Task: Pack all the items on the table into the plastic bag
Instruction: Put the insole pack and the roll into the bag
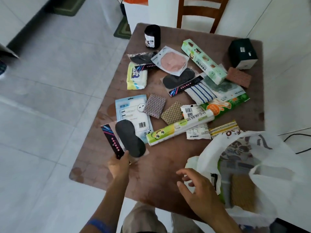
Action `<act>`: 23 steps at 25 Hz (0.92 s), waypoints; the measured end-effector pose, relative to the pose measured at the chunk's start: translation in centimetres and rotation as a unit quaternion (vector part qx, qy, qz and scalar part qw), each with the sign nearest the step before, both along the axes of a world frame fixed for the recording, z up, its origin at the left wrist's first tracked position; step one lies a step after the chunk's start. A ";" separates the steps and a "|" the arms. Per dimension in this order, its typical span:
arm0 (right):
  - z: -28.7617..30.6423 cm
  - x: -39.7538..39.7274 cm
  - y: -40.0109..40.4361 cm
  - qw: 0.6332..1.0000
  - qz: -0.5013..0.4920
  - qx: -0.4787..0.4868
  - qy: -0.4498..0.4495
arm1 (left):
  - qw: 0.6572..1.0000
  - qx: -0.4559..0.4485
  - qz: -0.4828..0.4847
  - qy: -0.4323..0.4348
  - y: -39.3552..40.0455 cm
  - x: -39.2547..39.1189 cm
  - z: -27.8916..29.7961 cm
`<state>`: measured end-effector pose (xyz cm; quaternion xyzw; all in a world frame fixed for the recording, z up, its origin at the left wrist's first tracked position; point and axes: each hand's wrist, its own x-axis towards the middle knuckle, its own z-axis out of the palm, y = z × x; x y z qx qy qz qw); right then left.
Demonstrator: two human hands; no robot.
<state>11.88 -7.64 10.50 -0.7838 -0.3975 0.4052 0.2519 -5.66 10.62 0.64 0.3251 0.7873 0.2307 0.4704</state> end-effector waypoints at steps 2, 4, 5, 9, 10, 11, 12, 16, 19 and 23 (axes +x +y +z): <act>0.6 0.4 0.2 0.996 -0.064 0.002 0.065 | 0.990 0.017 -0.045 -0.134 -1.0 0.7 4.0; 1.2 1.3 0.4 0.970 -0.161 0.029 0.181 | 0.957 -0.004 -0.149 -0.247 -2.8 1.2 6.6; 1.6 2.0 0.4 0.945 -0.203 0.055 0.249 | 0.937 -0.023 -0.226 -0.264 -4.1 2.0 8.1; 2.9 6.1 -1.1 0.847 -0.373 0.131 0.355 | 0.847 -0.033 -0.456 -0.270 -8.9 9.5 11.8; 2.9 7.8 -2.1 0.849 -0.412 0.121 0.308 | 0.839 -0.021 -0.478 -0.260 -9.7 11.3 11.6; 2.5 9.5 -3.4 0.856 -0.440 0.098 0.253 | 0.831 -0.006 -0.499 -0.247 -10.3 12.6 11.3; 2.1 11.4 -5.0 0.866 -0.453 0.061 0.201 | 0.822 0.013 -0.521 -0.227 -10.8 13.6 10.7; -0.4 15.6 -10.3 0.940 -0.283 -0.184 0.056 | 0.814 0.046 -0.554 -0.167 -12.3 15.2 9.0; -1.1 14.5 -10.3 0.951 -0.233 -0.184 -0.083 | 0.855 0.078 -0.491 -0.144 -11.6 15.1 8.6; -0.3 12.5 -8.4 0.969 -0.232 -0.040 -0.082 | 0.865 0.183 -0.465 0.044 -5.2 15.2 5.6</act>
